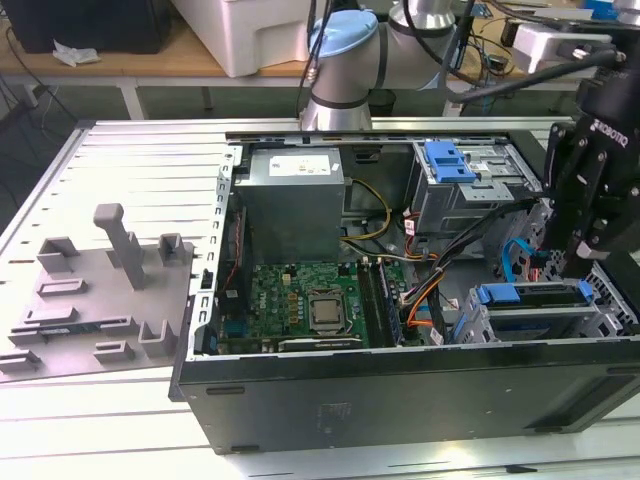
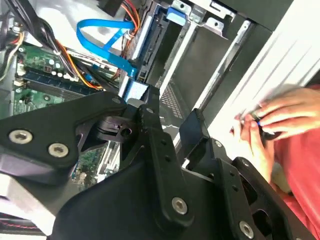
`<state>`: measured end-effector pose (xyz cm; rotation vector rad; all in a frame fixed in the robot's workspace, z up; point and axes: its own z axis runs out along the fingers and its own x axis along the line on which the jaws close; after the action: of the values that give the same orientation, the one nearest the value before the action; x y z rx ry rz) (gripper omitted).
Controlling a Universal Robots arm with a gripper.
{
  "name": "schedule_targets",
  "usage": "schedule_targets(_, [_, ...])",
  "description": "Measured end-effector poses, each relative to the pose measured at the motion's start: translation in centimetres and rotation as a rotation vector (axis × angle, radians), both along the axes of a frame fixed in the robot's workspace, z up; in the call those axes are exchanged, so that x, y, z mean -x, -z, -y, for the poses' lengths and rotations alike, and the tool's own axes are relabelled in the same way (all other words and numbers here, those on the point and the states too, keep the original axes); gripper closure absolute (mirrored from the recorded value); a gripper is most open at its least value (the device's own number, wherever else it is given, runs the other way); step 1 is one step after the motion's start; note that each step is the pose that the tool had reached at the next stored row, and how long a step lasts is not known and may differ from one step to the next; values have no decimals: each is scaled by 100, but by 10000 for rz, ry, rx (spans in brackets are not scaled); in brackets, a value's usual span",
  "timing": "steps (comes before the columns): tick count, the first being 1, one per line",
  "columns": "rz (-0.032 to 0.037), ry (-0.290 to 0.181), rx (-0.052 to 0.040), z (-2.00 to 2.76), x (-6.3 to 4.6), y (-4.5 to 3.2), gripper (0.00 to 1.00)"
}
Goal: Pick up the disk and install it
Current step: 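Insert the first disk wire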
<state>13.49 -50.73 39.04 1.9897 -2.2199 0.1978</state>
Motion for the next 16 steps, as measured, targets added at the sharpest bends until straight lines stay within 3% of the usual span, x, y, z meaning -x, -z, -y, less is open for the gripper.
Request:
schedule_targets(1, [2,-1,6,-167,-4,2,56])
schedule_targets(2, [2,-1,34,-267,-13,6,56])
schedule_targets(4, [2,0,84,-350,-25,14,56])
schedule_targets(6, [2,0,158,-403,-50,23,56])
schedule_targets(10, [-9,6,302,-455,-138,45,56])
schedule_targets(12, [-26,16,410,-493,-229,66,56])
schedule_targets(16, [-53,26,520,-548,-345,93,56])
